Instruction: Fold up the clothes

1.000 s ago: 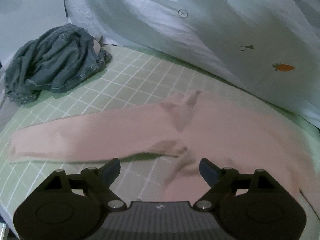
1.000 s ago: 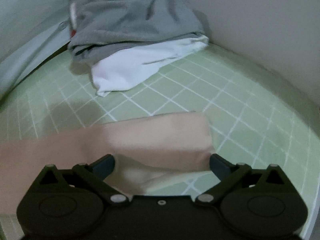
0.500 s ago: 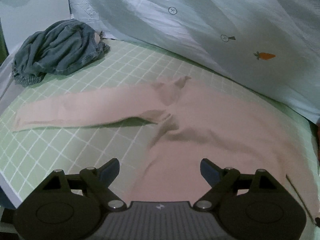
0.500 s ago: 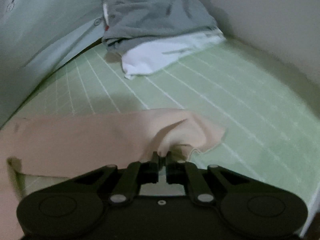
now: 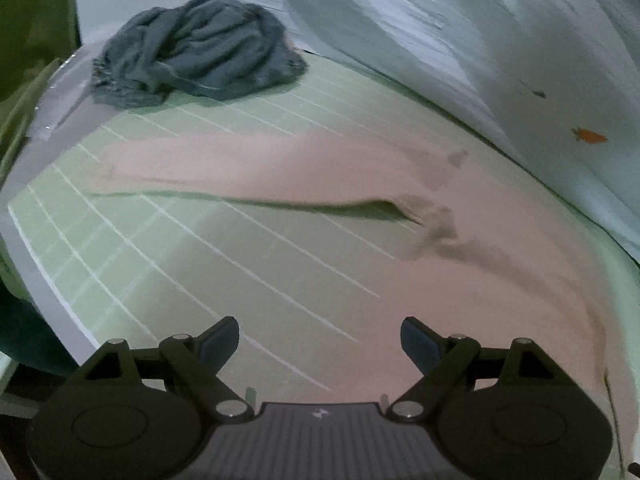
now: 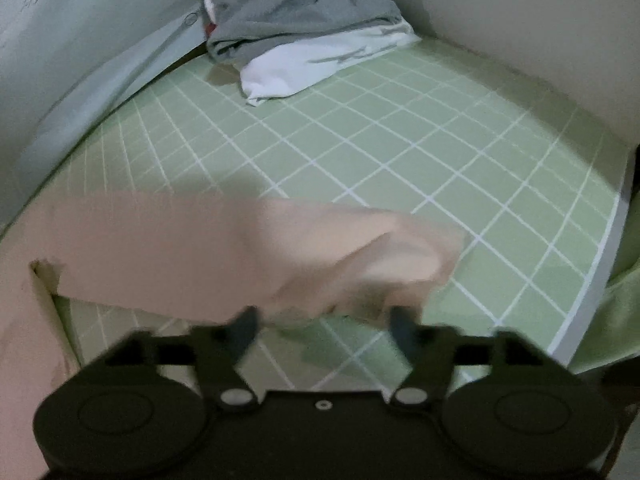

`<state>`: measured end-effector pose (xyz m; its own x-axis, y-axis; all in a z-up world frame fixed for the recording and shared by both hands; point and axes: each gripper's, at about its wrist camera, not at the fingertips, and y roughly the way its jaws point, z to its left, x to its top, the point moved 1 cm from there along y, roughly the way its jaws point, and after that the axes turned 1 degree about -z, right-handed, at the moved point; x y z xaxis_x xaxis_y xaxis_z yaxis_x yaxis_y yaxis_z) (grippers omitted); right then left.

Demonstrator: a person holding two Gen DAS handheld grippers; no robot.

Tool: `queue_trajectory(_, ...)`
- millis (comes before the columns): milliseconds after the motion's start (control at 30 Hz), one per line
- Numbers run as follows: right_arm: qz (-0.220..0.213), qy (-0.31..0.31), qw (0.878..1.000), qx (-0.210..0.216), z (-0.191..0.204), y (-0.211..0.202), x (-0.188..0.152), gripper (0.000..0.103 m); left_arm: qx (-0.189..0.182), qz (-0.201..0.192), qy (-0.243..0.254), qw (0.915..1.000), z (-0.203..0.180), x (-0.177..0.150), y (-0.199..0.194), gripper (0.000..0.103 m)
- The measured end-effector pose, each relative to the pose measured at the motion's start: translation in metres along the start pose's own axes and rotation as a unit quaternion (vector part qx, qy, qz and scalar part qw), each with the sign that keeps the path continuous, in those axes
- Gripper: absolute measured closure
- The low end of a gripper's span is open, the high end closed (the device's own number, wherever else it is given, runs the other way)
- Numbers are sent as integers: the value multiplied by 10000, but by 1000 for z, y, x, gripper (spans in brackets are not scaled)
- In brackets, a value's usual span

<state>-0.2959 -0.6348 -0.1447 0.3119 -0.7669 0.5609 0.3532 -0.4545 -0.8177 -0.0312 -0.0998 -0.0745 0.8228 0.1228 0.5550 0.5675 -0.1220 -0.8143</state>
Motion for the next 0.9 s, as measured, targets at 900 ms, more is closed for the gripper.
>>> queue_trajectory(900,-246,-1811,9827,-306,204,-84,-156,1,418,464,-301,9976,195,114,111,10)
